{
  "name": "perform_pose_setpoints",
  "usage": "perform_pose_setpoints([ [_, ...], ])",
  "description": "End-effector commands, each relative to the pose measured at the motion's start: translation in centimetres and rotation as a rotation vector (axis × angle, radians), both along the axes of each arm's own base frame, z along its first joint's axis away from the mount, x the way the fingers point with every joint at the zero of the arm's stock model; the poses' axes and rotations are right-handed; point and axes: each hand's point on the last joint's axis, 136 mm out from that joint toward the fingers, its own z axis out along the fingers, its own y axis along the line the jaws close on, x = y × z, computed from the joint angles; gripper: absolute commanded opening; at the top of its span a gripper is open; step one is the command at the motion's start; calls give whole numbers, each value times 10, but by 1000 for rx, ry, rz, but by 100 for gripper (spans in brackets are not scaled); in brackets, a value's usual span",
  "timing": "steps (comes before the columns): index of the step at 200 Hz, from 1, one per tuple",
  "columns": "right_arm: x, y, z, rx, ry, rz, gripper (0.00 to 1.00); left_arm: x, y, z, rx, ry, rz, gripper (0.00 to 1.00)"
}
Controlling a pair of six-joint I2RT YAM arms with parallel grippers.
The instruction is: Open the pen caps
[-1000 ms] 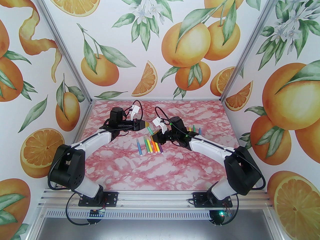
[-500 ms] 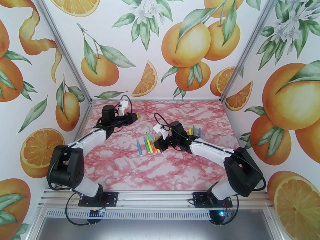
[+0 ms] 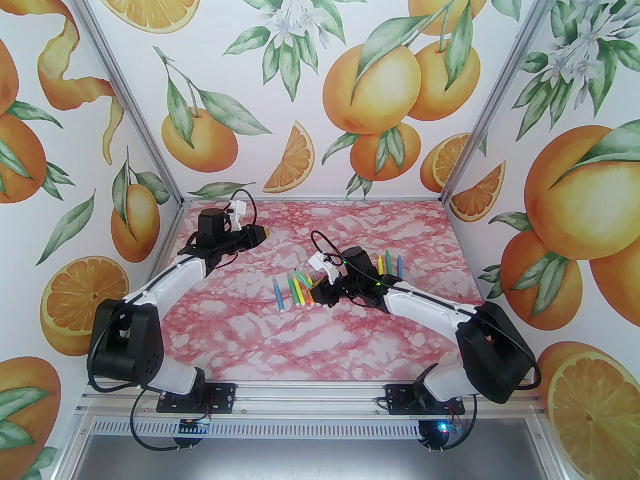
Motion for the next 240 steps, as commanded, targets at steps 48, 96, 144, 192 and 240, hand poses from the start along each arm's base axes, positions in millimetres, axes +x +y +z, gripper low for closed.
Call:
perform_pose_setpoints([
  [48,19,-17,-4,-115,-61,-113,0,-17,30,8,255,-22,30,0],
  [96,34,-32,-7,-198,-94,-206,0,-24,44,-5,361,16,40,0],
  [144,49,-44,-10,-260,-121,-295,0,-28,57,-22,455,71,48,0],
  [192,67,-59,-18,-349,-129,-397,0,-28,65,-42,517,142,52,0],
  [240,85,-85,-33,-455,-113,-522,0,-30,91,-61,659,211,114,0],
])
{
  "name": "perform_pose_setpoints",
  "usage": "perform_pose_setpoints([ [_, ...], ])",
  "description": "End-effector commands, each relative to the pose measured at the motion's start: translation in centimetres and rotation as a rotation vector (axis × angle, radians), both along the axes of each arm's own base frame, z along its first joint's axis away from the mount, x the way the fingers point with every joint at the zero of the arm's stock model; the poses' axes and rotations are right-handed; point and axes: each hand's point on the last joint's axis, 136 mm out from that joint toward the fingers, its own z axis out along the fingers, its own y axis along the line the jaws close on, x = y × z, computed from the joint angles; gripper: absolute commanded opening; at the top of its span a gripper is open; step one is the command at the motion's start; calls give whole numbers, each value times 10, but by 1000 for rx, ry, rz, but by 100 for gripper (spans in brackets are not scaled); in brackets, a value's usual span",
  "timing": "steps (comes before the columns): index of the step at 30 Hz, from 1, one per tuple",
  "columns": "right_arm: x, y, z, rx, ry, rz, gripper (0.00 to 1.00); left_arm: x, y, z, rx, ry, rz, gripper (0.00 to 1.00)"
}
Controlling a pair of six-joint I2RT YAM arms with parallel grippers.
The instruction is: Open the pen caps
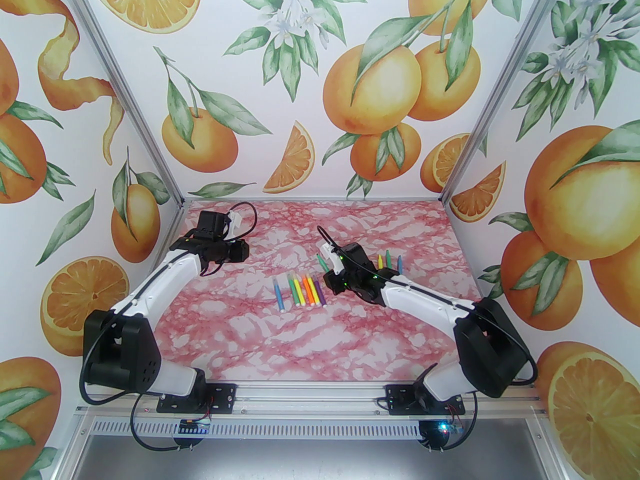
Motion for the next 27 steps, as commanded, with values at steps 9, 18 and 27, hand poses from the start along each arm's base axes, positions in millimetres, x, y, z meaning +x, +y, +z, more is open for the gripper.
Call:
perform_pose_setpoints([
  [9,33,-52,-23,-160,25,-264,0,2,39,-18,228,80,82,0],
  [18,46,-78,-36,-254,46,-374,0,4,50,-46,294,143,105,0],
  [27,56,-106,-48,-263,106,-494,0,7,62,-79,371,230,126,0],
])
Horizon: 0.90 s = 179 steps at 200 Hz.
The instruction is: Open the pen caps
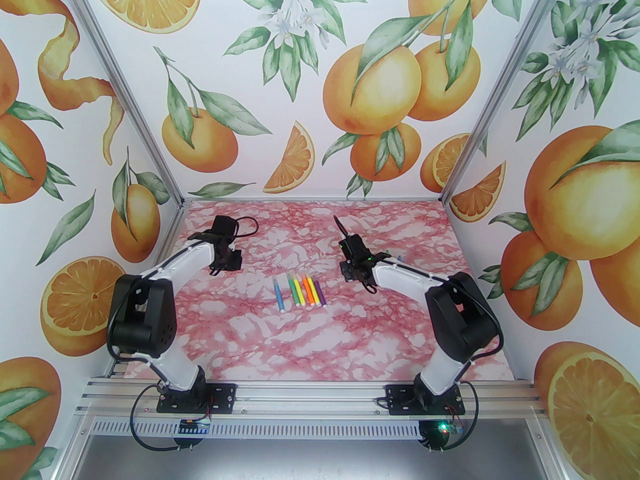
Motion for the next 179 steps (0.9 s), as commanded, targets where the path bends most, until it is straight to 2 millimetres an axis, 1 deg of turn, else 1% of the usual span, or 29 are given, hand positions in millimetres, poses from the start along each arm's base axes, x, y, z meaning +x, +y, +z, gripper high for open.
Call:
perform_pose_setpoints([
  [1,4,-15,-1,-9,17,-77,0,7,7,2,38,1,7,0],
  [35,6,-24,-6,11,45,-114,0,8,9,-6,41,24,11,0],
  [89,9,-32,-18,27,91,-159,0,7,12,-22,43,67,15,0],
  [117,9,-38,-24,51,115,-193,0,6,12,-29,43,81,13,4],
  [155,9,-43,-28,74,131,-217,0,7,12,-35,40,94,10,7],
  [179,9,-44,-31,76,142,-221,0,7,11,-38,34,100,9,14],
])
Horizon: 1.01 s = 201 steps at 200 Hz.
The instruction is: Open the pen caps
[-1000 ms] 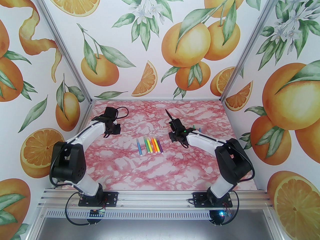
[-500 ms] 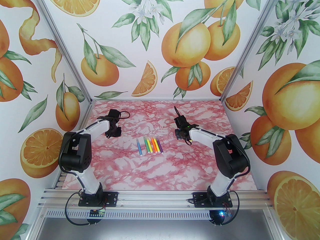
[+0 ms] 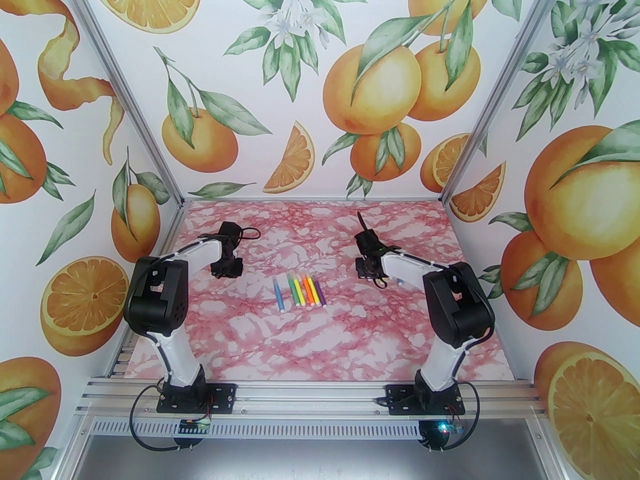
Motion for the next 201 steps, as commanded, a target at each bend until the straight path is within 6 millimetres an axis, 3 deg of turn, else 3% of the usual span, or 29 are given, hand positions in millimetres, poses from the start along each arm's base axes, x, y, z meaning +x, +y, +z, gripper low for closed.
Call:
perform_pose_setpoints([
  [1,3,3,-4,25,24,-16,0,9,1,3,-8,-14,1,14],
  [65,5,1,-11,29,52,-30,0,11,-1,-3,-28,-4,0,23],
  [201,2,-10,-17,35,80,-75,19,15,-5,8,-51,-27,-4,41],
])
